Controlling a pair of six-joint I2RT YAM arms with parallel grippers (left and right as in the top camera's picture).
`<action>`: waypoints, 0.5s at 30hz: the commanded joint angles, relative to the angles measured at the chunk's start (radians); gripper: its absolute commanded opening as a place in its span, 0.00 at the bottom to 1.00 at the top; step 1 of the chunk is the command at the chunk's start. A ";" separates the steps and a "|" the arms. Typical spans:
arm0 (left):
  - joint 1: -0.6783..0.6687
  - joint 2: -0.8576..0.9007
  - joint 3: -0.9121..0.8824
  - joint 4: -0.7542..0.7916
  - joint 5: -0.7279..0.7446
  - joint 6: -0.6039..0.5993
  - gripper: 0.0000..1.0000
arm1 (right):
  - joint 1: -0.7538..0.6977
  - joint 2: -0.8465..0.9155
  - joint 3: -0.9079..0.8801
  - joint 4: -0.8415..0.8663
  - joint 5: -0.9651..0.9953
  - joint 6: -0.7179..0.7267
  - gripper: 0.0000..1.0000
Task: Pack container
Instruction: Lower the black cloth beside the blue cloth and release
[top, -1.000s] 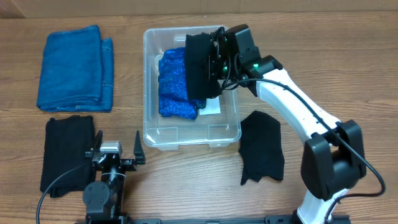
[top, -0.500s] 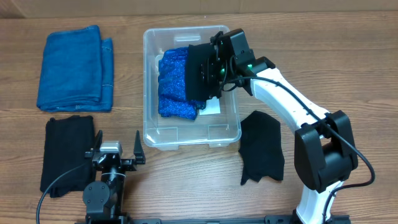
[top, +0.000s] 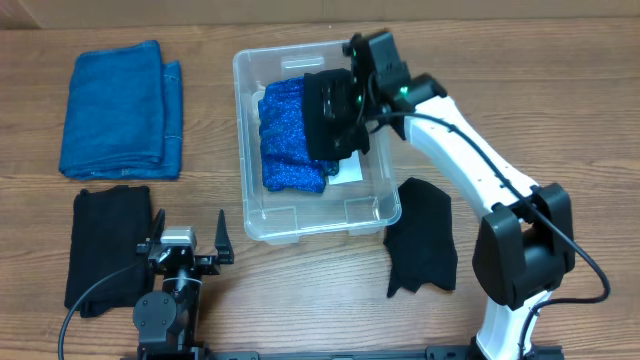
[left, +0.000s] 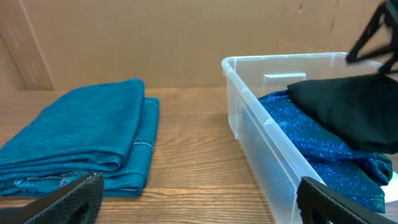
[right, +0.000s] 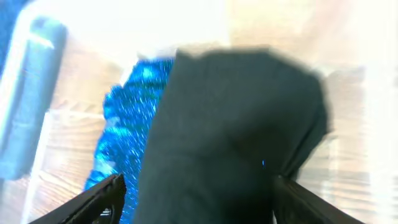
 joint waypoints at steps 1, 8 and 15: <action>0.006 -0.007 -0.003 0.000 0.000 0.019 1.00 | -0.002 0.002 0.115 -0.048 0.051 -0.025 0.79; 0.006 -0.007 -0.003 0.000 0.000 0.019 1.00 | -0.002 0.013 0.122 -0.090 0.050 -0.024 0.74; 0.006 -0.007 -0.003 0.000 0.000 0.019 1.00 | -0.002 0.070 0.116 -0.114 -0.018 -0.024 0.56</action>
